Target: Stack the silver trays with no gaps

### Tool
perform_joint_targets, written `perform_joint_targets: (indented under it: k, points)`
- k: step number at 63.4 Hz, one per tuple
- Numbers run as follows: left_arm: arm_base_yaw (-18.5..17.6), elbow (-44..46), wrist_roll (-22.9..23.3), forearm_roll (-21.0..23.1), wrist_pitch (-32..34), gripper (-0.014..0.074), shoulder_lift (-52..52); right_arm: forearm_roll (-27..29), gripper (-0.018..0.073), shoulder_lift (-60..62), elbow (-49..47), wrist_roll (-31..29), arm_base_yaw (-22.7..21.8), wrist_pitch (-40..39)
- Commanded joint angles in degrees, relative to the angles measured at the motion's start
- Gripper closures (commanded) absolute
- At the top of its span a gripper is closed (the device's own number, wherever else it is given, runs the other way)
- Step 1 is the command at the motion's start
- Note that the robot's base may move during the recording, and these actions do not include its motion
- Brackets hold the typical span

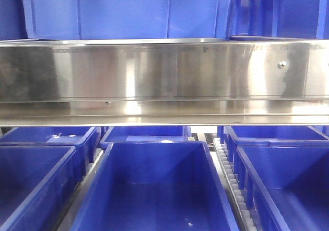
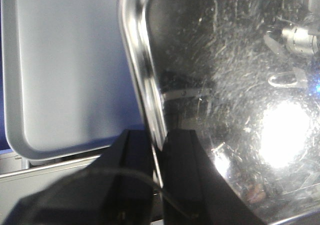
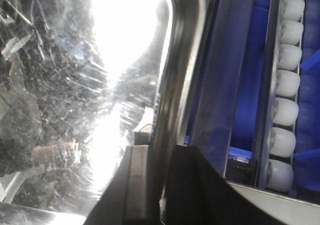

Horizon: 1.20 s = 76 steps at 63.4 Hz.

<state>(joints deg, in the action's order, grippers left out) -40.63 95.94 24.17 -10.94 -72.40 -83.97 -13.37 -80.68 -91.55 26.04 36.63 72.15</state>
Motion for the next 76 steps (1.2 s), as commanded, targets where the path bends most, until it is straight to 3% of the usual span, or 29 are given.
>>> perform_joint_targets:
  k: [1,40,57,76]
  points:
    - [-1.02,2.03,-1.61,1.52,-1.92,0.0644,1.79,-0.52,0.0503,1.93,-1.63,-1.54,0.48,1.72]
    - [-0.18,2.18,-1.61,1.84,0.99,0.0644,1.79,-0.17,0.0503,1.93,-2.15,-1.54,0.48,0.12]
    - [6.60,2.72,-1.97,1.83,5.75,0.0644,1.79,0.41,0.0503,-1.74,-9.06,-1.99,0.36,-0.14]
    - [15.29,3.89,-7.55,3.81,9.16,0.0644,-4.09,1.58,0.0503,-13.28,-14.82,-1.38,-1.22,-0.75]
